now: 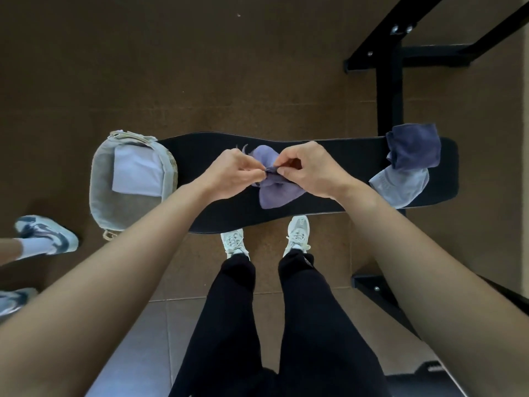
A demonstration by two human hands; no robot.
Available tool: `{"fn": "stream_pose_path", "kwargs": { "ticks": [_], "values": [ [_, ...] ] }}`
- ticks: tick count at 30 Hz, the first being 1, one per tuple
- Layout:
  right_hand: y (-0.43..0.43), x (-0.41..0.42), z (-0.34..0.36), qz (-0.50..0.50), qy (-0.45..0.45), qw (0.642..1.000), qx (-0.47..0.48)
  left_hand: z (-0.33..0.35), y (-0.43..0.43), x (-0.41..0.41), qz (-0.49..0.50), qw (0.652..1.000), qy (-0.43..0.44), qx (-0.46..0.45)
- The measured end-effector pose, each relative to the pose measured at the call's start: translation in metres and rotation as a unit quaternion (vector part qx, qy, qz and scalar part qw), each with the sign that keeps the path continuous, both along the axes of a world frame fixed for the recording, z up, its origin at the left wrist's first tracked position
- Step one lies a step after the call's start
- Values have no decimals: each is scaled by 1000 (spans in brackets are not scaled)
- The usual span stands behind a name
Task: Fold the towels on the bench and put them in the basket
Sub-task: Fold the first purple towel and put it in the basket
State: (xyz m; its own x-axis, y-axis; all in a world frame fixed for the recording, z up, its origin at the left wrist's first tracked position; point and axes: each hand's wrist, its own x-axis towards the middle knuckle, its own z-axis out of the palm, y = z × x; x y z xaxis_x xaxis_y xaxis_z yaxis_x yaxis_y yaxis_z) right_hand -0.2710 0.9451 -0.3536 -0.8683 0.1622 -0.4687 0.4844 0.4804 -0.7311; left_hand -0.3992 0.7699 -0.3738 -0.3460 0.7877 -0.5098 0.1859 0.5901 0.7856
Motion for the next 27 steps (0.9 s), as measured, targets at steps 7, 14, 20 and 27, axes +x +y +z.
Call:
{"fn": "stream_pose_path", "kwargs": {
  "ticks": [7,14,20,27],
  "values": [
    [14,-2,3,9,13,986,163,15,3,1,20,993,114,-16],
    [44,-1,5,-109,-29,955,275,36,-1,-7,61,976,204,-34],
    [86,-11,30,-177,-24,929,325,46,2,-59,208,961,184,17],
    [130,-11,33,-221,86,910,341,65,7,-101,246,929,270,62]
  ]
}}
